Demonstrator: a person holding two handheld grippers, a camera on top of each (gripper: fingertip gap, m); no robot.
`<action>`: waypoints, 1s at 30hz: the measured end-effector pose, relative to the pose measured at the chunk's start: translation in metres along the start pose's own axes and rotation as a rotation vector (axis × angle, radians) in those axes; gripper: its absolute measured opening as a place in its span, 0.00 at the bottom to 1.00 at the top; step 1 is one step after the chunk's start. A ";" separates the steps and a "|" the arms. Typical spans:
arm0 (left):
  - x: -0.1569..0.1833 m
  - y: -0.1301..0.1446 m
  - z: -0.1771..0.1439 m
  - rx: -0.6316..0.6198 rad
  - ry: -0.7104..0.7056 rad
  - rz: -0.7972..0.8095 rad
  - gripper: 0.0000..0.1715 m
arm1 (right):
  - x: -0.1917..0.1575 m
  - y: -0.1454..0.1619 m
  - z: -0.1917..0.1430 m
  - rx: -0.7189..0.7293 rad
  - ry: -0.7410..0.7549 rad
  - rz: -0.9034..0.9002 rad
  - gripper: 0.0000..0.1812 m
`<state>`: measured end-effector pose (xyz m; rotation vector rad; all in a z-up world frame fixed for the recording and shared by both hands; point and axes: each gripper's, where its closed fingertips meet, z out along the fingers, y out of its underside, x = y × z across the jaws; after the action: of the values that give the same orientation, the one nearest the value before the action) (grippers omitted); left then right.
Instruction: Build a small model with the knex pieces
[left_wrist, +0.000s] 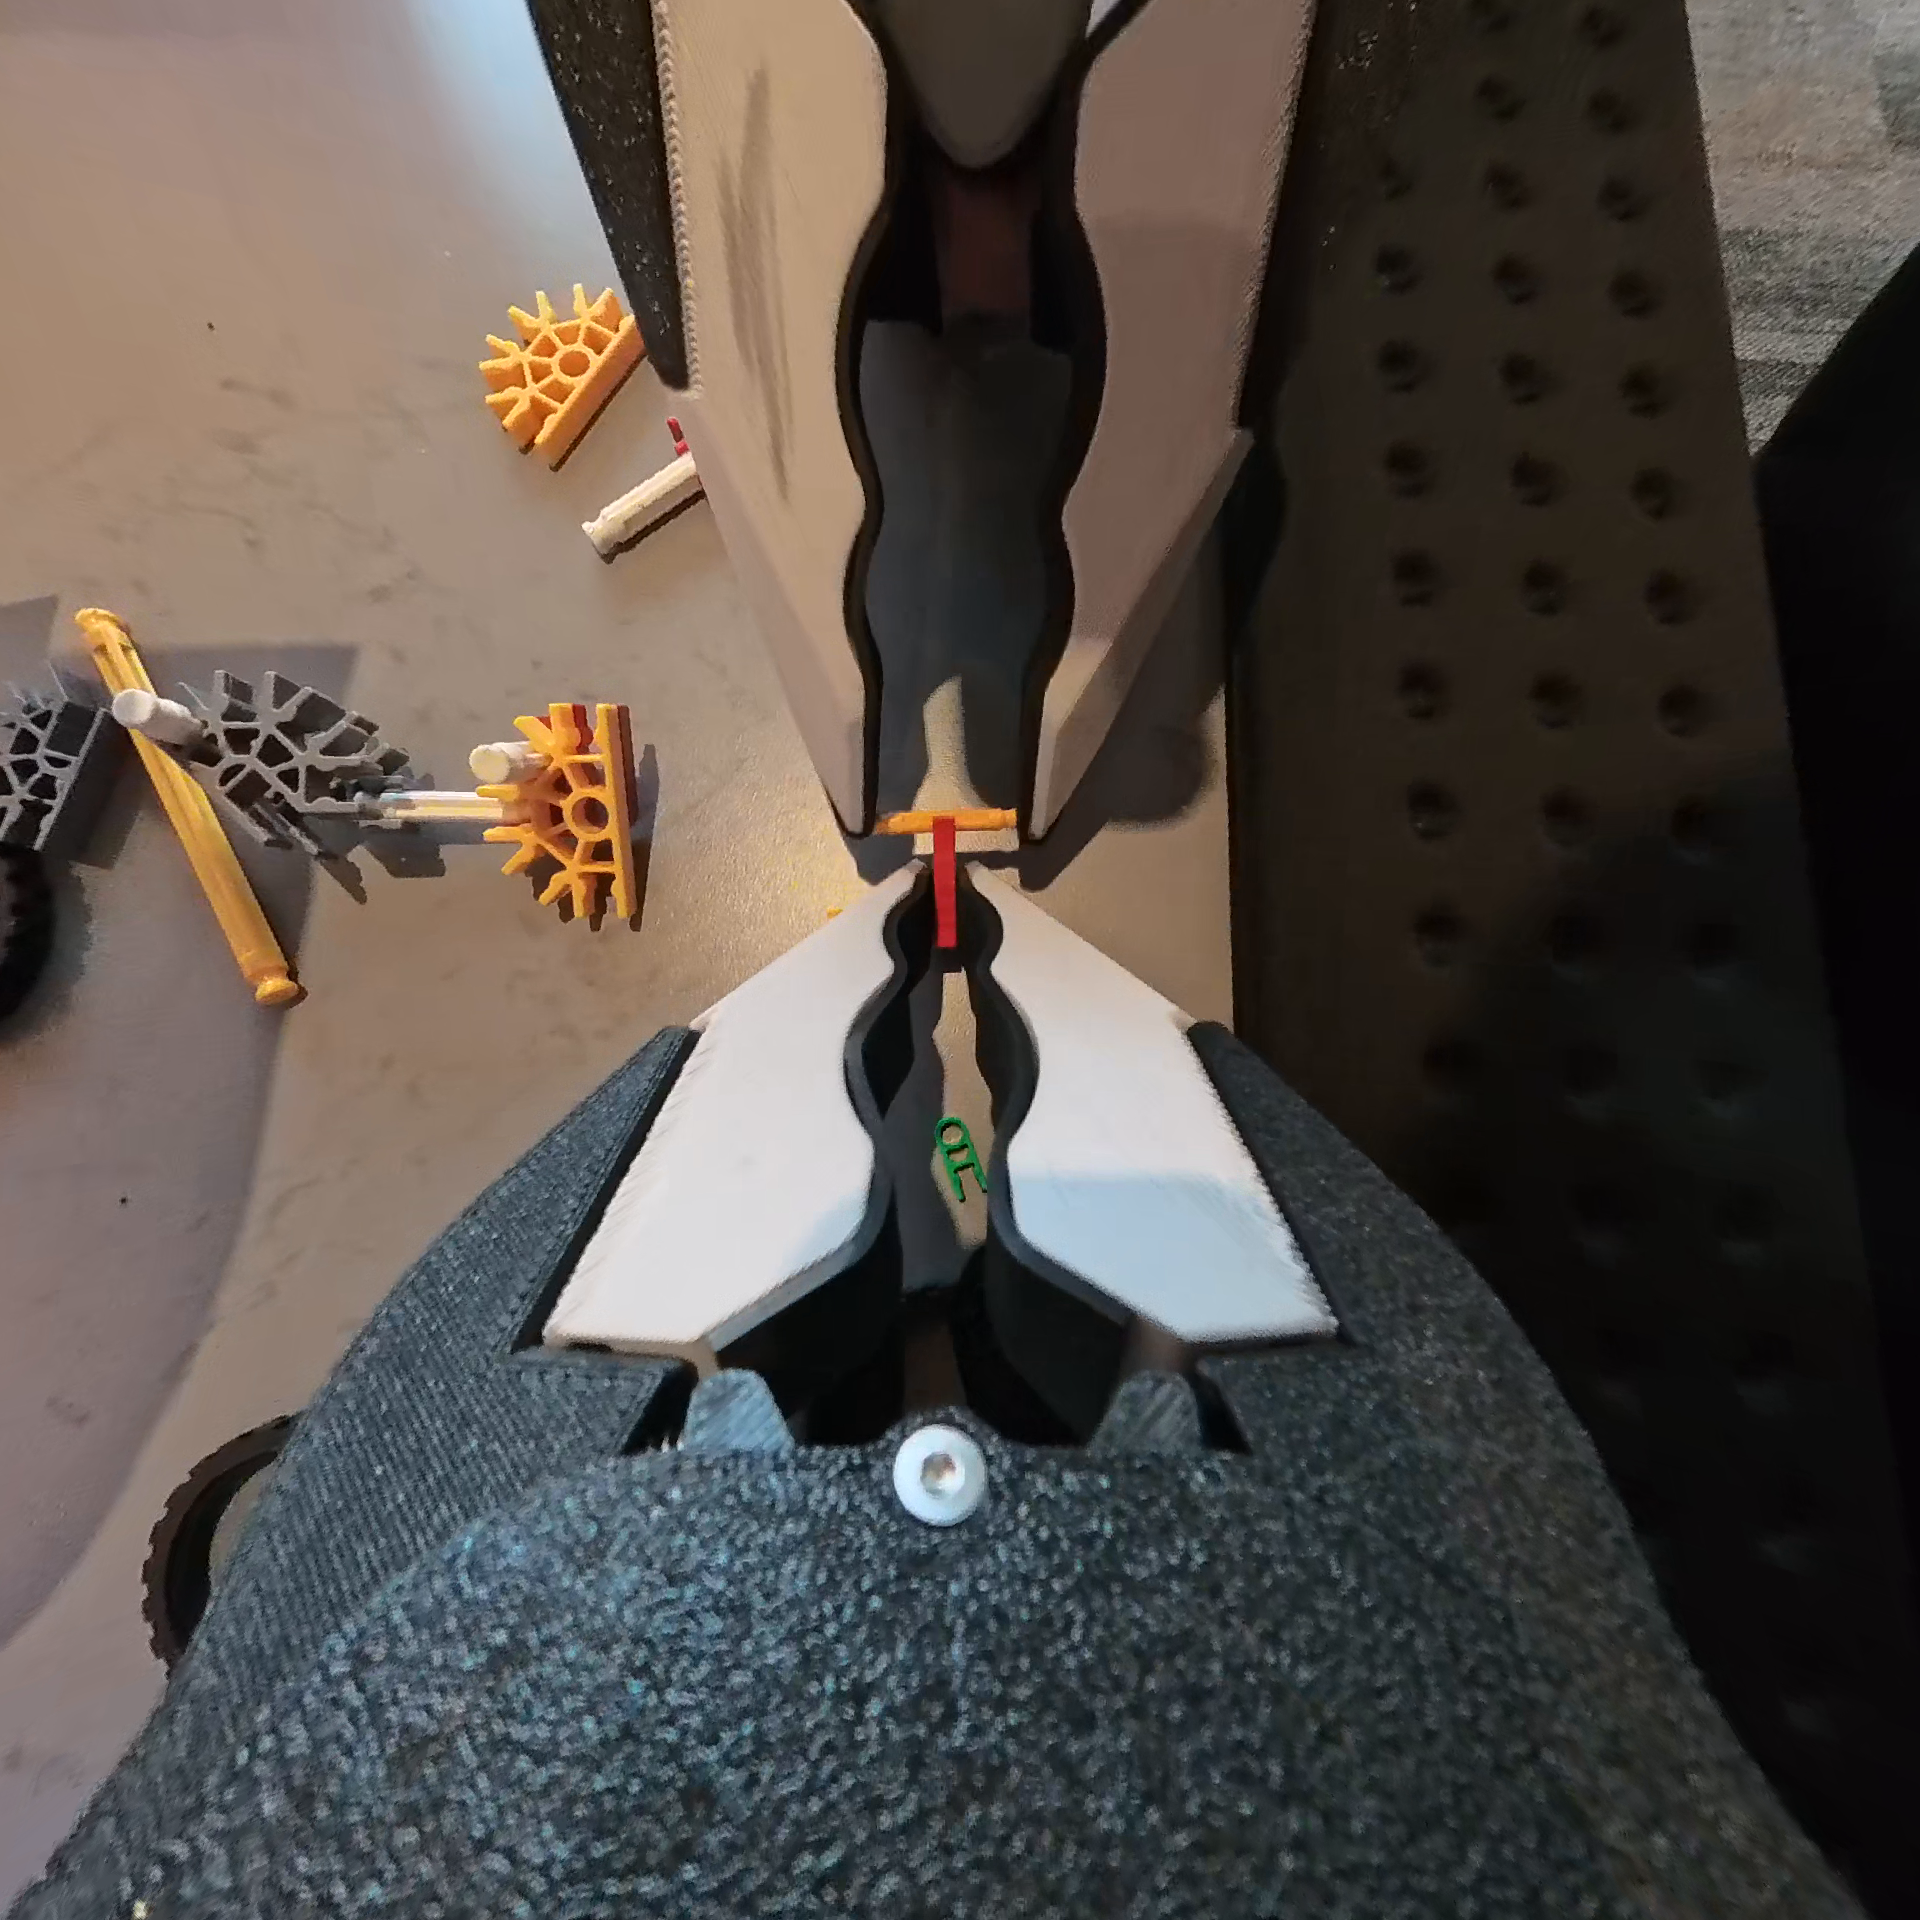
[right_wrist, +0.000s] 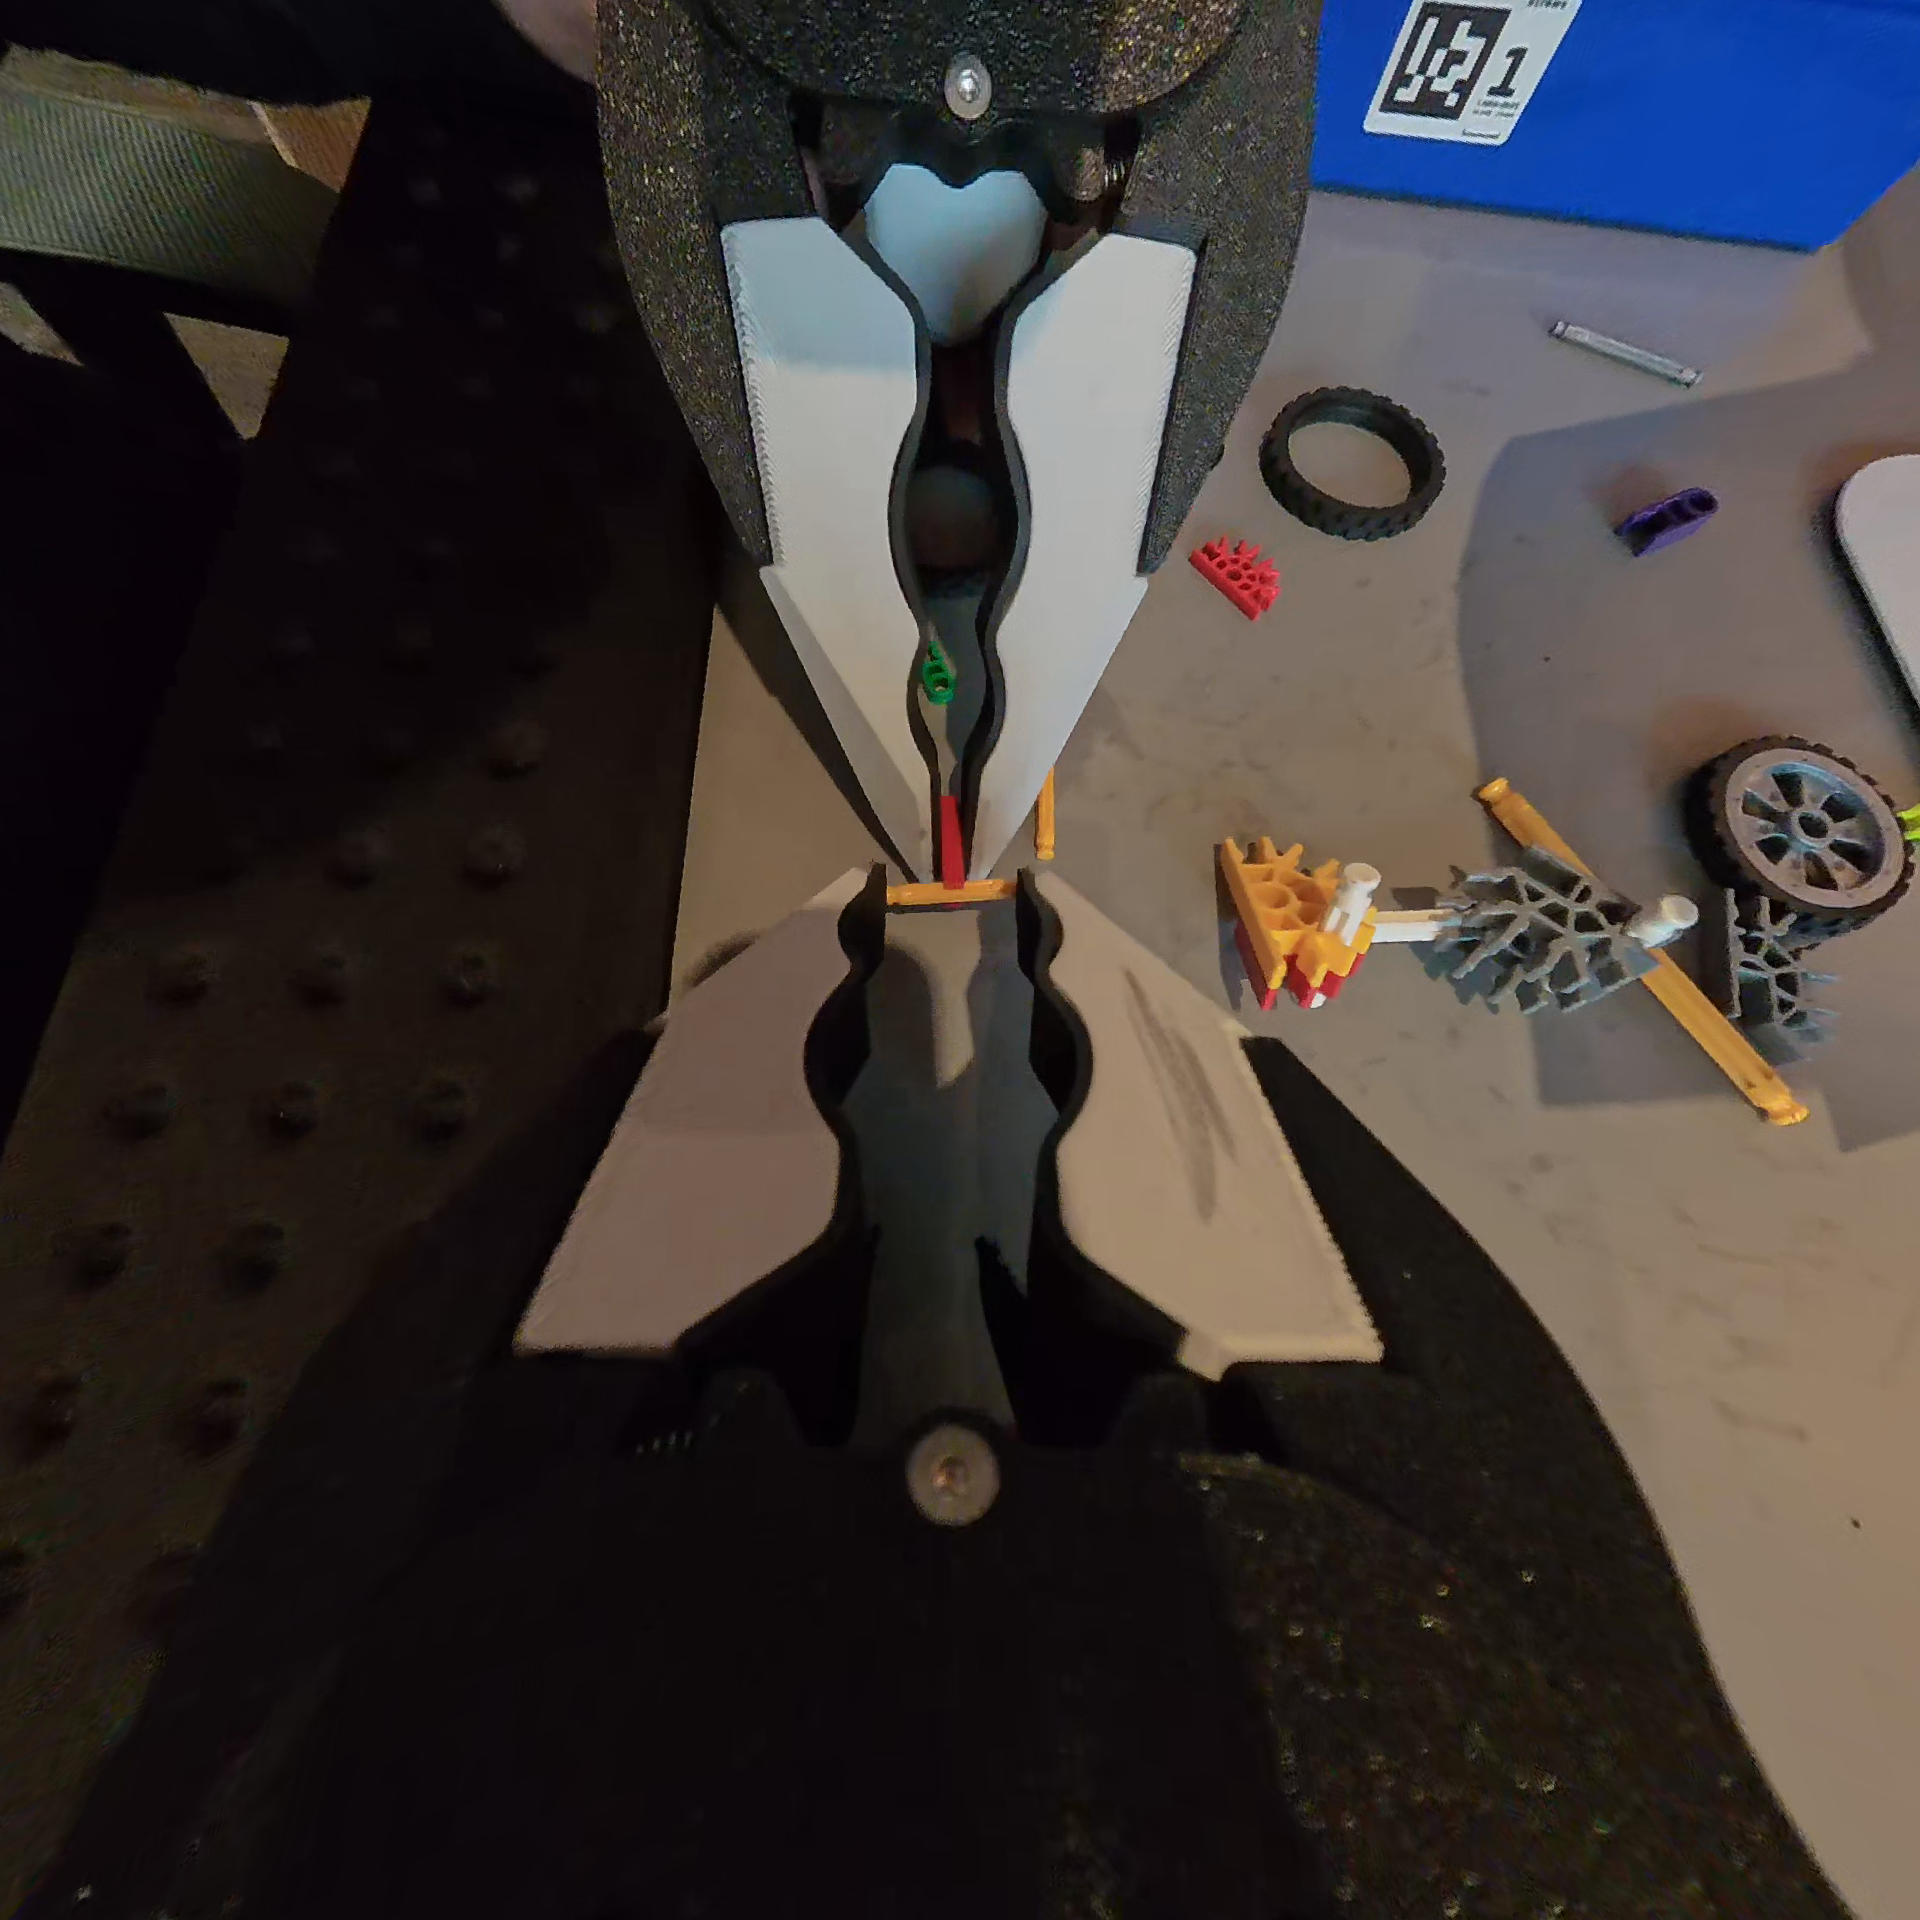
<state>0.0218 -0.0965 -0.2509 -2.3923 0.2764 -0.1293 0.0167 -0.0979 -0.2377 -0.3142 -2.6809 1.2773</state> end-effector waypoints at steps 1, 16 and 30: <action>0.000 0.000 0.000 0.002 0.000 -0.001 0.01 | 0.000 0.000 0.001 -0.001 0.000 0.001 0.13; 0.000 -0.001 0.000 0.036 0.002 -0.005 0.01 | -0.001 -0.001 0.002 0.003 0.015 -0.039 0.01; 0.000 -0.001 0.001 0.023 -0.041 -0.011 0.01 | 0.005 -0.002 -0.017 0.071 0.034 -0.011 0.03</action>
<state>0.0219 -0.0953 -0.2509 -2.3708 0.2413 -0.0875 0.0156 -0.0852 -0.2254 -0.3085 -2.5982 1.3474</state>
